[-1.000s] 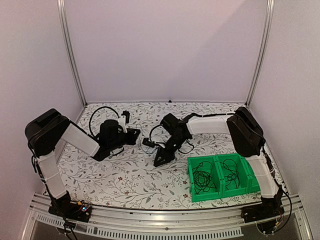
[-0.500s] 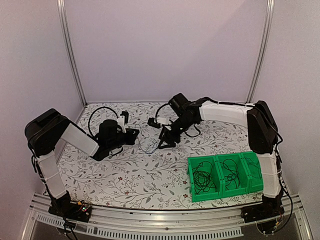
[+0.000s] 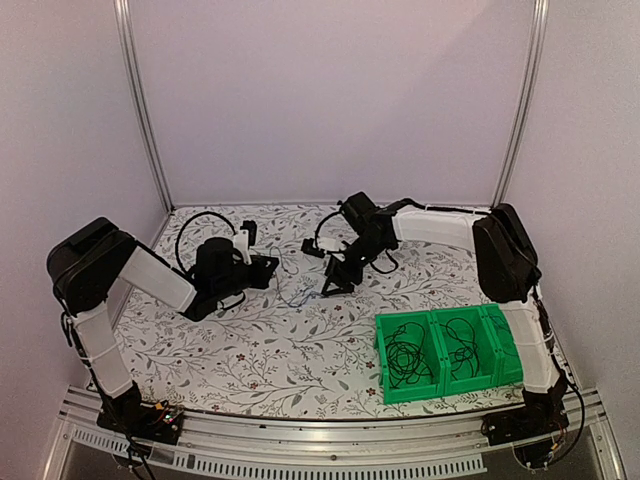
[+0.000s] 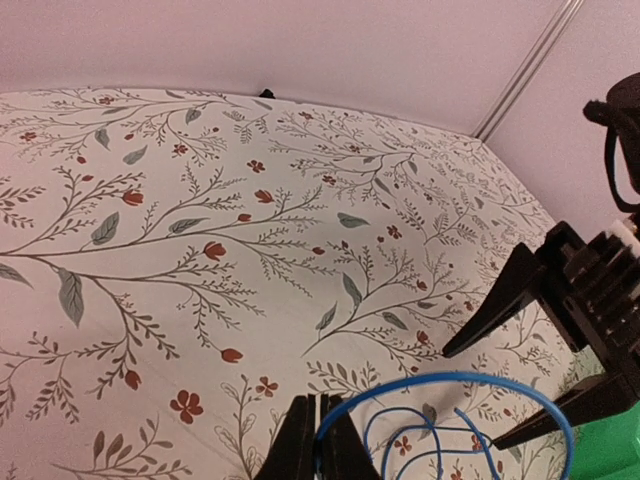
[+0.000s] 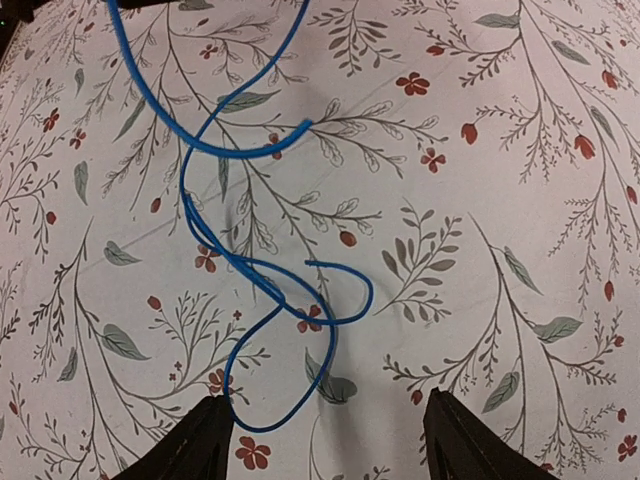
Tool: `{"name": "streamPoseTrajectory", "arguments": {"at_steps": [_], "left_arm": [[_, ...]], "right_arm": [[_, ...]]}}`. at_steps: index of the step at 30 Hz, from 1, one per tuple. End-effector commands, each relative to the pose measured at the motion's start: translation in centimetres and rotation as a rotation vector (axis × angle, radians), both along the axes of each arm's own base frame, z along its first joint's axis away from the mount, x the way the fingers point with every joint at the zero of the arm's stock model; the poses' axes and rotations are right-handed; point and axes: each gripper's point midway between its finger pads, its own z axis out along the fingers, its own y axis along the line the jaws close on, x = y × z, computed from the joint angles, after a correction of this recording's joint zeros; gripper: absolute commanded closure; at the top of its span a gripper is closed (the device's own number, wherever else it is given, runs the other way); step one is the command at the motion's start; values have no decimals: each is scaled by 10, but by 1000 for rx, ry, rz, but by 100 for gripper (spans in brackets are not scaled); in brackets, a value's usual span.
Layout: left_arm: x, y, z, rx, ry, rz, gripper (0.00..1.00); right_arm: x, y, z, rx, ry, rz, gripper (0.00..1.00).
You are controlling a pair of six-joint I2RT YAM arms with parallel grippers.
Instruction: Untangle the cables
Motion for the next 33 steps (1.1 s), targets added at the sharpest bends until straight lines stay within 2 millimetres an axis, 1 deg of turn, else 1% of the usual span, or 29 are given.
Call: {"name": "streamPoseTrajectory", "arguments": {"at_steps": [1, 6, 10, 14, 18, 23, 28, 30, 31, 32, 33], "left_arm": [[1, 3, 8, -6, -23, -6, 100], [1, 3, 8, -8, -25, -5, 100], [1, 3, 7, -7, -21, -5, 100], [1, 4, 5, -8, -18, -5, 100], [1, 3, 6, -10, -20, -8, 100], [2, 2, 7, -13, -24, -8, 100], [4, 0, 12, -23, -31, -19, 100], [4, -1, 16, -27, -37, -21, 100], [5, 0, 18, -28, -40, -18, 100], [7, 2, 22, -28, -47, -14, 100], [10, 6, 30, -27, -64, 3, 100]], "right_arm": [[-16, 7, -7, 31, 79, 46, 32], [-33, 14, -5, 77, 152, 99, 39], [-50, 16, -4, 96, 199, 152, 41], [-64, 18, -8, 90, 230, 196, 42], [-70, 18, -14, 75, 235, 211, 42], [-73, 21, -16, 79, 254, 214, 42], [-86, 31, -26, 65, 277, 235, 42], [-96, 36, -25, 71, 304, 262, 47], [-103, 39, -22, 79, 325, 281, 53], [-112, 42, -18, 88, 346, 306, 61], [-126, 44, -14, 102, 375, 336, 73]]}}
